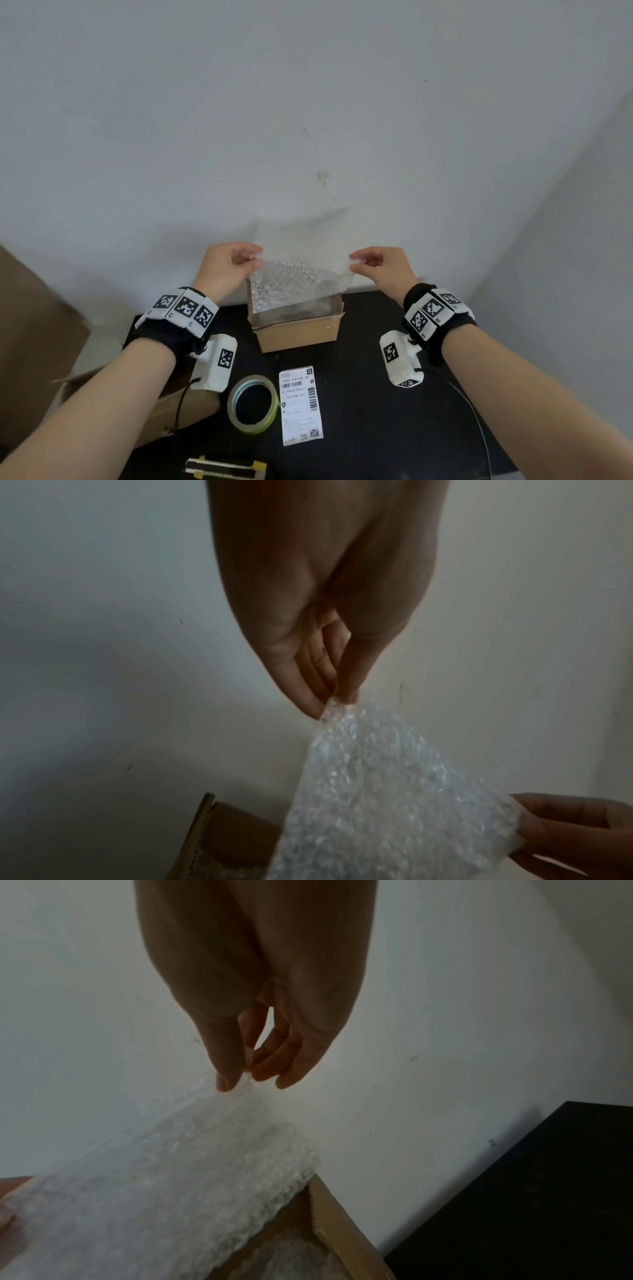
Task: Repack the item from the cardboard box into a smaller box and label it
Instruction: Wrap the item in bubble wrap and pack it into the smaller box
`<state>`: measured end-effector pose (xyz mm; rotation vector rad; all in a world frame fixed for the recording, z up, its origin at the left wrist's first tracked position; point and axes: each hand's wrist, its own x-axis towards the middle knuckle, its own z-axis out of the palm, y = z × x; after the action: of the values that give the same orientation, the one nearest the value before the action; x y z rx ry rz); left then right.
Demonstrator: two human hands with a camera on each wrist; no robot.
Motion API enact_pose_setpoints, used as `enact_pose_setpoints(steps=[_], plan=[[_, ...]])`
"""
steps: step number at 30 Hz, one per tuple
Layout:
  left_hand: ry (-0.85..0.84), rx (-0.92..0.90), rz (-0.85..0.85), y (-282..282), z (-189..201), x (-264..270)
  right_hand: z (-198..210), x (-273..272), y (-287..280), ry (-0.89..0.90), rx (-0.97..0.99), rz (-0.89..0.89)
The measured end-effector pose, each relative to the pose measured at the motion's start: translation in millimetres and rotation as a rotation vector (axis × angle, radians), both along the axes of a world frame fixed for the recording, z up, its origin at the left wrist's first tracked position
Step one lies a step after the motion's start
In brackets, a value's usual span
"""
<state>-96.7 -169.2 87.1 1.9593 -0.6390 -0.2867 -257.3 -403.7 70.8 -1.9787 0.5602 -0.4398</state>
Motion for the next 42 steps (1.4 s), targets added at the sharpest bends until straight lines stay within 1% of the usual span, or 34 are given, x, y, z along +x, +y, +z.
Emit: enact_pose_setpoints(steps=[3,5,7,11,13,16,20,22,25,26,29,31,32,34,37,39,42], plan=[[-0.033,-0.021,0.008,7,5,1,4,2,5,0.008,-0.034,-0.003],[-0.094,-0.006,0.028,11,9,1,7,4,7,0.027,-0.043,0.002],[-0.128,-0.005,0.031,15,13,3,10,7,11,0.020,-0.004,0.003],[-0.047,-0.039,-0.021,19,16,3,18,15,27,-0.106,0.110,-0.050],[-0.029,-0.038,-0.015,22,15,4,17,20,34,-0.111,0.161,-0.092],[-0.026,-0.038,0.016,28,13,9,10,23,41,-0.022,0.306,-0.076],[-0.008,-0.015,0.047,35,8,16,-5,22,52,0.127,0.378,-0.005],[-0.003,0.009,0.043,35,6,17,-14,21,55,0.189,0.355,0.008],[0.048,0.034,0.037,31,2,15,-24,21,55,0.230,0.312,0.027],[0.076,0.041,0.037,29,2,15,-26,21,54,0.229,0.317,0.018],[0.248,0.041,-0.001,24,0,13,-31,27,52,0.202,0.342,-0.041],[0.301,0.113,-0.037,22,-7,15,-34,30,47,0.195,0.282,-0.064],[0.305,0.138,-0.024,20,-11,16,-36,33,44,0.199,0.248,-0.059],[0.259,0.168,0.044,16,-19,16,-38,37,40,0.238,0.170,-0.027],[0.101,0.293,0.118,10,-28,12,-45,41,34,0.284,0.021,-0.018],[0.085,0.337,0.119,4,-35,10,-49,43,31,0.284,-0.026,-0.025],[0.073,0.417,0.066,-3,-42,8,-51,45,26,0.272,-0.089,-0.013]])
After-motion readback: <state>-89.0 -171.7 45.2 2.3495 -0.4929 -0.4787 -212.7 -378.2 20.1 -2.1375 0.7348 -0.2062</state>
